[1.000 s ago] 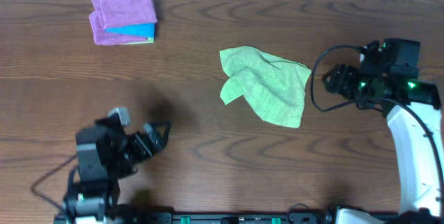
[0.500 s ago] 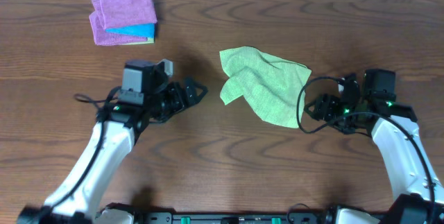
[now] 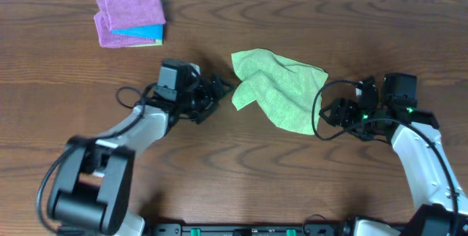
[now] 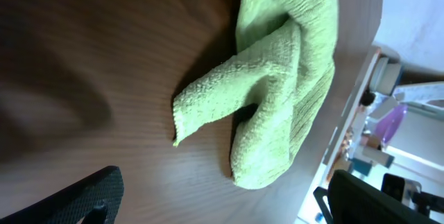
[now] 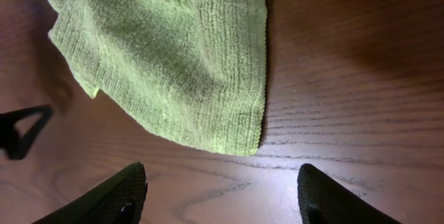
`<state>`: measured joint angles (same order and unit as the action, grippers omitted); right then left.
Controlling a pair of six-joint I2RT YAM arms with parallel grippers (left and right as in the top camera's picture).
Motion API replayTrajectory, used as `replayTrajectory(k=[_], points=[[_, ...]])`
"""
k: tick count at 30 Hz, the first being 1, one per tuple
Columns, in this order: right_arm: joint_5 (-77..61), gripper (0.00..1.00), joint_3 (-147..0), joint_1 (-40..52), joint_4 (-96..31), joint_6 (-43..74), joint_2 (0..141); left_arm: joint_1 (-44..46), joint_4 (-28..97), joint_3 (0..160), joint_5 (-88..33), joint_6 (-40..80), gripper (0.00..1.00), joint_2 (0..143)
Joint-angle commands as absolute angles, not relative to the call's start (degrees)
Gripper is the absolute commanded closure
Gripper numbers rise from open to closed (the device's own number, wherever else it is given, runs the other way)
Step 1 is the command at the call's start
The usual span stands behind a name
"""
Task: Fold the cloth
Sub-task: 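Move the left gripper to the cloth's left corner, right gripper to right edge, then grasp the left corner of the green cloth with the left gripper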
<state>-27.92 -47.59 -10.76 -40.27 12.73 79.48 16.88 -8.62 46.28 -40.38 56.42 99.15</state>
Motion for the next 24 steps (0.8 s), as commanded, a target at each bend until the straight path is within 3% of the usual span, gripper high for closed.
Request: replayTrajectory(k=[1,10,24], points=[[-29.4,0.30,-47.4,-11.3,-40.2,12.0,79.5,18.0,-12.1,47.0,-42.0,61.6,0.05,102.3],[-30.0,0.30,-47.4,-11.3,-40.2,11.9,79.5,19.7,-19.5,47.0,-40.6,65.6,0.05,108.2],[-30.5,0.30,-47.4,-11.3,-39.5,12.0,79.5,22.9,-20.4,47.0,-33.1,66.5,0.05,108.4]])
